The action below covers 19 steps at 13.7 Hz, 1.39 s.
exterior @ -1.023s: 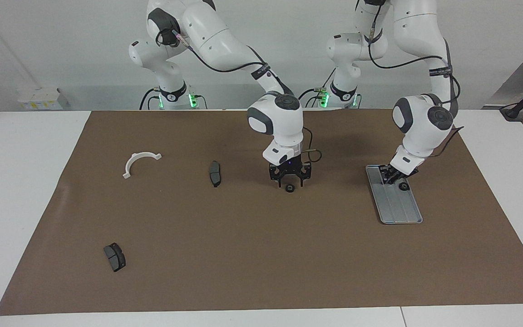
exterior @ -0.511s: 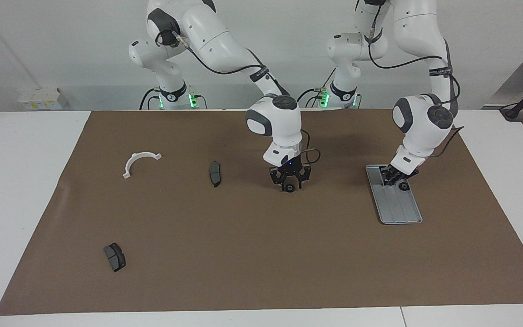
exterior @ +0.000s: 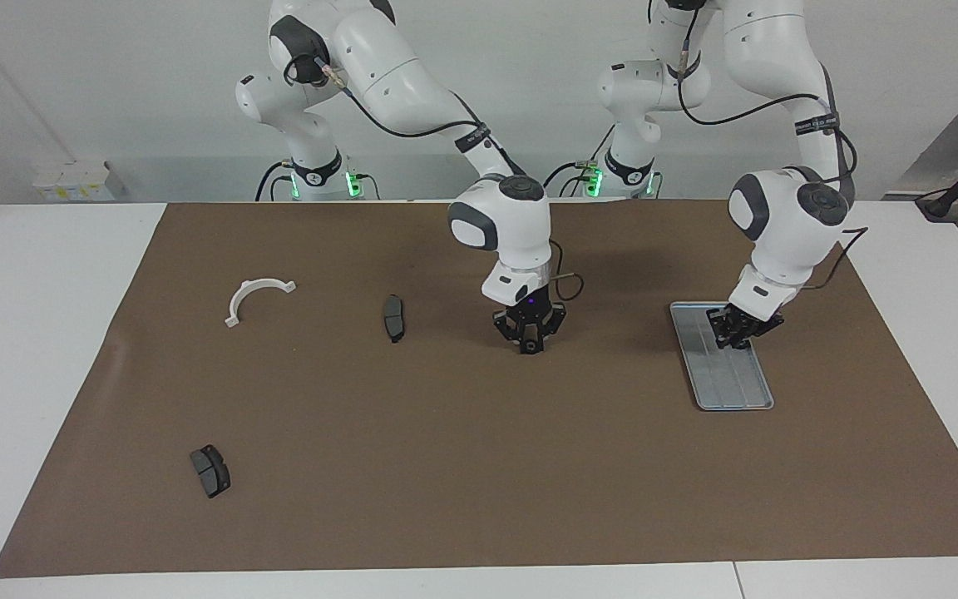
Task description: Place bearing gear from tray to pile
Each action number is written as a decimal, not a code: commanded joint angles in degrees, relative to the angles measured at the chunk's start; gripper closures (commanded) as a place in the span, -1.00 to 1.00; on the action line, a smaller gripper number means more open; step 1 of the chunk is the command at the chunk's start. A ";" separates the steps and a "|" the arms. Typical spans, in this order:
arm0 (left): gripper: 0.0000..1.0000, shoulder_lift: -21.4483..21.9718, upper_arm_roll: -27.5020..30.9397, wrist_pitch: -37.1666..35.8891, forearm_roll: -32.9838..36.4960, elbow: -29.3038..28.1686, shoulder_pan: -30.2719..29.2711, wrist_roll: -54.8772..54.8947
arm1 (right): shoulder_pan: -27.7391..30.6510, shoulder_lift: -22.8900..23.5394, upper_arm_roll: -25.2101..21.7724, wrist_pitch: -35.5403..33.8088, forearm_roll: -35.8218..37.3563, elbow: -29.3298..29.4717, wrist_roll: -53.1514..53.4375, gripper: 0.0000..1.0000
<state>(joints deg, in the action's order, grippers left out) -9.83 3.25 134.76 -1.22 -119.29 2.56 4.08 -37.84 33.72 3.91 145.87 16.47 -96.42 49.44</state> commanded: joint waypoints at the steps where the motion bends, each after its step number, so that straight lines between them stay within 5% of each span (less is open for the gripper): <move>1: 1.00 -2.03 -0.52 -1.95 -0.45 3.89 0.51 -4.94 | 2.41 -0.24 -0.31 1.08 3.12 -0.43 -0.48 1.00; 6: 1.00 -2.04 -0.53 -1.34 -0.45 3.37 1.57 -5.65 | 10.48 -2.95 -0.14 1.52 3.74 -1.66 -4.76 1.00; 14: 1.00 -1.86 -0.53 1.81 -0.54 3.02 24.57 -36.04 | 27.88 -8.32 0.04 6.34 3.65 -12.02 -16.39 1.00; 19: 0.76 -2.38 -0.53 5.94 -0.54 0.04 32.76 -40.46 | 36.94 -11.30 0.13 9.52 3.65 -17.56 -23.32 1.00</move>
<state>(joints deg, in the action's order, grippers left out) -11.70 1.56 137.60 -1.43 -117.33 33.28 -35.99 -4.12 26.34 3.04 154.49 18.77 -109.53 27.94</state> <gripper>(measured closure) 0.771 0.656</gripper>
